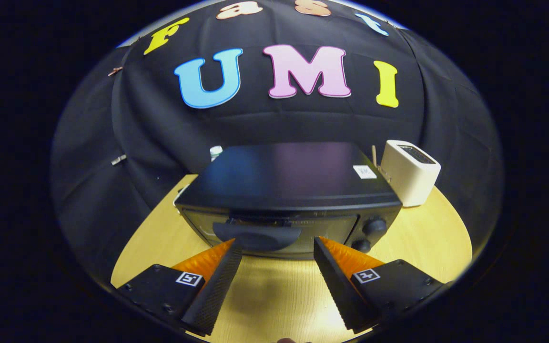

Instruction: Open the toaster oven, put the food inside, and close the toaster oven door.

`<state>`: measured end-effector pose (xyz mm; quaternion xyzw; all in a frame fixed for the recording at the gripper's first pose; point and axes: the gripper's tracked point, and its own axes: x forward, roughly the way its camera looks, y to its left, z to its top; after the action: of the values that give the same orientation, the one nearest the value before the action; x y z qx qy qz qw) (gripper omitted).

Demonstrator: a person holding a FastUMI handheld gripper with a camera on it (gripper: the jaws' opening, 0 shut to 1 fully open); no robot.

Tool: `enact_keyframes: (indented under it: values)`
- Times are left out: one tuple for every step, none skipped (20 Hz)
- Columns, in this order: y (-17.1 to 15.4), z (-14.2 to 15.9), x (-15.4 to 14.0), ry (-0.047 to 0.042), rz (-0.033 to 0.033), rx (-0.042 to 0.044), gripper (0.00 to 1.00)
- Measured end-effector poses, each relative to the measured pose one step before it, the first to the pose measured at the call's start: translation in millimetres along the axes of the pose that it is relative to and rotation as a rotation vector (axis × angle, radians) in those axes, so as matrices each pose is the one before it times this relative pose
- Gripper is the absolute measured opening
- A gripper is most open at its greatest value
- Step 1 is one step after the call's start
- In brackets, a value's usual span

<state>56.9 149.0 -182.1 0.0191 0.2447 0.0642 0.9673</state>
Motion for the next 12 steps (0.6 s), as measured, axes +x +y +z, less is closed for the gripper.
enact_keyframes:
  values:
    - [-4.88,15.26,-4.75,-0.03436,0.00774,-0.00986,0.99]
    - [-5.91,13.26,-6.59,-0.03920,0.00738,-0.01446,0.99]
    - [-9.57,17.62,-7.76,-0.04394,0.00535,-0.02024,0.99]
    - [-11.12,15.94,-6.94,-0.04388,-0.00255,-0.01875,0.99]
    - [-12.56,14.55,-6.40,-0.04256,-0.00725,-0.01536,0.99]
    - [-12.51,11.97,-7.40,-0.03576,-0.01000,-0.01199,0.99]
    - [-13.92,10.09,-8.41,-0.02966,-0.01397,-0.01045,0.98]
    - [-13.89,9.40,-7.51,-0.02594,-0.01469,-0.00789,0.98]
    - [-13.50,10.88,-7.87,-0.02324,-0.01491,-0.00491,0.98]
    - [-13.24,9.64,-7.36,-0.02381,-0.01762,-0.00032,0.98]
    - [-15.14,8.94,-5.49,-0.01984,-0.02228,0.00317,0.98]
    - [-14.66,5.82,-8.44,-0.01438,-0.02619,0.01064,0.98]
